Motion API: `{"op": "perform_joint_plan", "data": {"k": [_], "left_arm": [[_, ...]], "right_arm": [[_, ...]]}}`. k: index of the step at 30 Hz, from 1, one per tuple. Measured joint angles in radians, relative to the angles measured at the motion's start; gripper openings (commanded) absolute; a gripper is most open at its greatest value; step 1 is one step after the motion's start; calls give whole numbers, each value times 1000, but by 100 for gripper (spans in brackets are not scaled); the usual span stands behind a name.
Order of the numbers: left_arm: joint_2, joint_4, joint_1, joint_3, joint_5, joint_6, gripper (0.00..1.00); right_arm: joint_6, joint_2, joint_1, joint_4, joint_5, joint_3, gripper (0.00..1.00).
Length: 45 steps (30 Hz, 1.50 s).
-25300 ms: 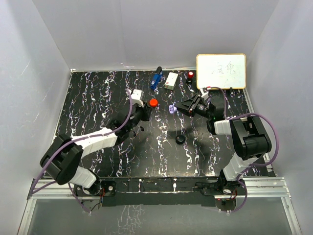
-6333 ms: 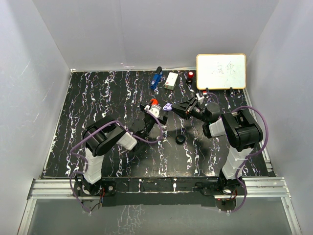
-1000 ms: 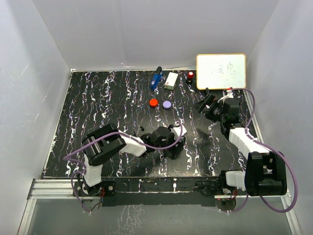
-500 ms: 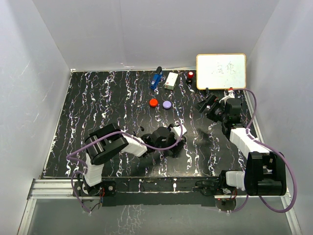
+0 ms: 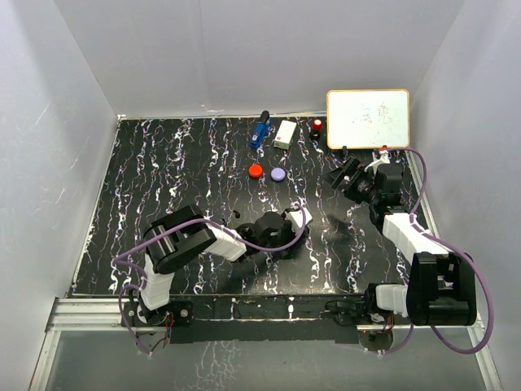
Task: Insert the wireless bluetooth earbuds into the charging case
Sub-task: Pick up the charging case at the center of the board.
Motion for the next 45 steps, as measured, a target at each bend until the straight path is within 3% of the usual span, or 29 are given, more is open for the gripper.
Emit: {"op": "perform_joint_plan", "data": {"k": [8, 10, 21, 31, 45], "left_arm": [[-24, 1, 2, -26, -48, 26, 13], [-53, -16, 12, -49, -60, 38, 0], [-220, -13, 177, -68, -16, 17, 0], [-224, 18, 182, -60, 77, -25, 0], [-226, 97, 182, -55, 66, -127, 0]], "right_arm": [[3, 11, -2, 0, -63, 0, 90], [2, 19, -2, 0, -94, -2, 89], [14, 45, 0, 48, -251, -24, 84], [98, 93, 69, 188, -320, -71, 75], [233, 147, 151, 387, -340, -114, 63]]}}
